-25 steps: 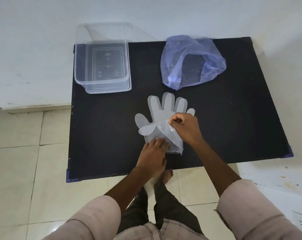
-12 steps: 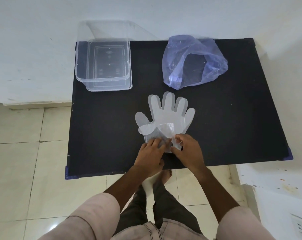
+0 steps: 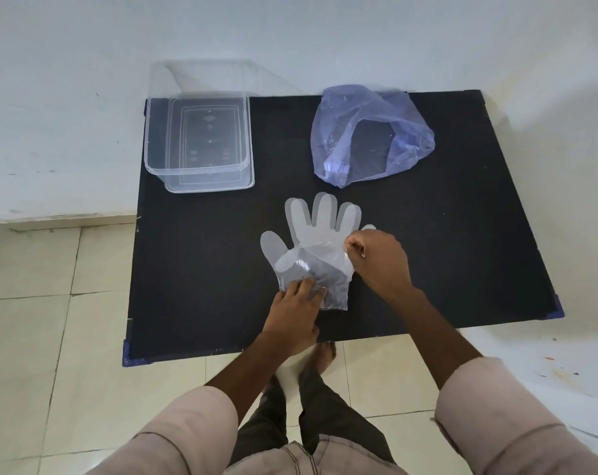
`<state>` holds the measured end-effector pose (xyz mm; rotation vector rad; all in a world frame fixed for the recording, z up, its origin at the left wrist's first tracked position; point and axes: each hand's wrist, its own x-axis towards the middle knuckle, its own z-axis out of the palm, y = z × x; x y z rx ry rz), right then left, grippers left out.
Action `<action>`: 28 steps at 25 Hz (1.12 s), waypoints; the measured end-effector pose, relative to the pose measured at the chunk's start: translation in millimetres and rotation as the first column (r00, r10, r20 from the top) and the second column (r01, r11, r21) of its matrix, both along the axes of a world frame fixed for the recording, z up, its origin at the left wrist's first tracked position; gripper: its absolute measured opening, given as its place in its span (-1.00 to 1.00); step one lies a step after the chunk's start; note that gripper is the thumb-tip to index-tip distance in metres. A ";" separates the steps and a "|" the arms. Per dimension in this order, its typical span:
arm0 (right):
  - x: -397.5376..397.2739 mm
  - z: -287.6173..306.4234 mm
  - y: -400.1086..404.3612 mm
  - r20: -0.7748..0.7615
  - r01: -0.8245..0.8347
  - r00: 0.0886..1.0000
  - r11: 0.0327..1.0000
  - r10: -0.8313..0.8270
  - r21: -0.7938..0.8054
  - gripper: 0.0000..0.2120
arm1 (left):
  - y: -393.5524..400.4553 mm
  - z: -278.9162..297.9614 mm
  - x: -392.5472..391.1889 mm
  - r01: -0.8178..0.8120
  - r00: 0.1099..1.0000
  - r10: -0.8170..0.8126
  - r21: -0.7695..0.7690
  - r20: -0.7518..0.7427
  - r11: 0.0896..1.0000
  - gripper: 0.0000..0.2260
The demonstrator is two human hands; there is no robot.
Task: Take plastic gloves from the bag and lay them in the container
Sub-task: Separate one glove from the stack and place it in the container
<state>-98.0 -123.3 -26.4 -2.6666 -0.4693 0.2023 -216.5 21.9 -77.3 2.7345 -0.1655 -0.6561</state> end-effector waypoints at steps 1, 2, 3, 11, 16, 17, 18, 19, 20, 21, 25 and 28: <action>7.6 6.0 0.4 0.023 -0.022 0.999 1.000 0.022 -0.010 -0.86 | 0.0 1.6 0.8 0.004 1.000 -0.004 0.001 -0.011 1.000 -0.37; 15.9 13.1 1.0 0.041 -0.036 0.998 0.999 0.037 -0.019 -0.86 | 0.4 3.3 1.7 0.009 1.000 -0.009 0.002 -0.023 1.000 -0.37; 24.5 20.7 1.4 0.051 -0.045 0.998 0.999 0.046 -0.024 -0.86 | 0.7 4.6 2.6 0.015 0.999 -0.015 0.001 -0.039 1.000 -0.36; 74.7 71.4 3.8 0.065 -0.062 0.996 0.995 0.067 -0.079 -0.85 | 2.2 11.6 6.5 0.035 0.996 -0.035 0.006 -0.077 0.999 -0.36; 83.3 107.0 6.4 0.098 -0.086 0.991 0.995 0.091 -0.058 -0.83 | 5.9 16.7 11.9 0.058 0.988 -0.058 -0.001 -0.146 0.998 -0.37; 82.9 113.1 7.3 0.100 -0.089 0.990 0.994 0.095 -0.058 -0.82 | 7.1 20.0 15.3 0.046 0.983 -0.050 -0.030 -0.175 0.998 -0.38; 82.1 118.3 8.7 0.102 -0.092 0.990 0.994 0.098 -0.056 -0.82 | 8.2 25.7 19.6 0.014 0.982 -0.028 -0.074 -0.189 0.997 -0.41; 81.5 124.2 10.1 0.107 -0.096 0.989 0.994 0.101 -0.053 -0.81 | 9.7 35.3 25.3 -0.037 0.986 0.016 -0.124 -0.166 0.992 -0.44; 80.8 129.2 11.4 0.110 -0.101 0.988 0.994 0.106 -0.052 -0.81 | 11.1 48.3 31.7 -0.105 0.991 0.088 -0.184 -0.098 0.977 -0.49; 80.5 133.8 12.1 0.112 -0.107 0.987 0.993 0.112 -0.055 -0.81 | 12.7 64.6 38.1 -0.181 0.982 0.191 -0.262 0.011 0.948 -0.55; 78.1 143.2 17.2 0.118 -0.131 0.983 0.986 0.143 -0.100 -0.79 | 24.4 146.9 61.6 -0.287 0.684 0.608 -0.617 0.404 0.733 -0.69; 76.9 156.7 22.8 0.120 -0.115 0.985 0.988 0.127 -0.104 -0.75 | 39.7 183.3 86.5 -0.225 0.576 0.670 -0.697 0.469 0.681 -0.59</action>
